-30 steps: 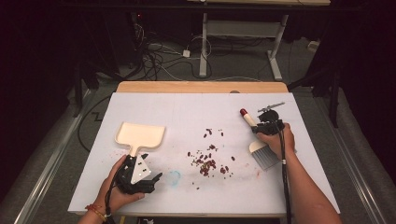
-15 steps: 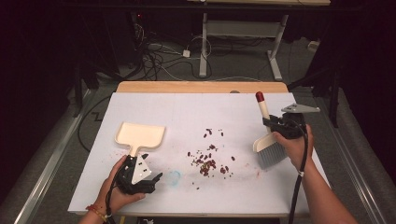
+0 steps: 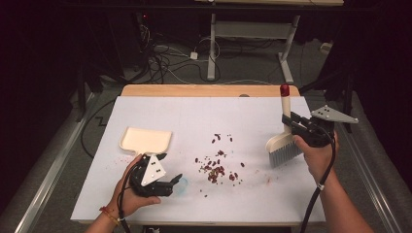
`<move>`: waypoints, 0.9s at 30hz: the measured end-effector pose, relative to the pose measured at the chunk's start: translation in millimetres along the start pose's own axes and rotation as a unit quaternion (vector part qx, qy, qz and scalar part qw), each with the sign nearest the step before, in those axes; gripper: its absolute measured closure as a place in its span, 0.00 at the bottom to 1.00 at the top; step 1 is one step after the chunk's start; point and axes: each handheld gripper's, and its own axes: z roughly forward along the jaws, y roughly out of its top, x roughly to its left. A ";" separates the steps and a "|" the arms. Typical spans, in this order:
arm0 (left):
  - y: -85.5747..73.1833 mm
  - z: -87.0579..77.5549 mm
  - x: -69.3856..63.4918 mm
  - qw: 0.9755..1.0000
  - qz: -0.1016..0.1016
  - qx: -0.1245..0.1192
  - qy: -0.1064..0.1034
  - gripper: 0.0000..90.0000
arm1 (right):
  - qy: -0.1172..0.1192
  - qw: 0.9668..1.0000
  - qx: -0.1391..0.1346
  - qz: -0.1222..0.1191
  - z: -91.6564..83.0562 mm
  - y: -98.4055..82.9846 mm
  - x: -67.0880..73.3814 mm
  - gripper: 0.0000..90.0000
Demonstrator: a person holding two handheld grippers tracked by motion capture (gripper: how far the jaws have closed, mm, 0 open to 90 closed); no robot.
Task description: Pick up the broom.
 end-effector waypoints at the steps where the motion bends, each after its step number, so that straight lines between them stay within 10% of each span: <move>1: 14.1 3.0 -4.1 1.000 -0.001 -0.014 -0.014 0.23 | 0.001 1.000 -0.005 -0.002 -1.4 1.1 3.3 0.79; 15: 89.5 44.1 -51.0 0.991 0.034 -0.078 -0.101 0.25 | 0.049 0.996 -0.042 -0.056 -10.7 10.3 74.2 0.79; 27: 116.0 67.9 -66.3 0.987 -0.013 -0.099 -0.122 0.27 | 0.079 0.993 -0.057 -0.071 -7.2 6.3 115.6 0.79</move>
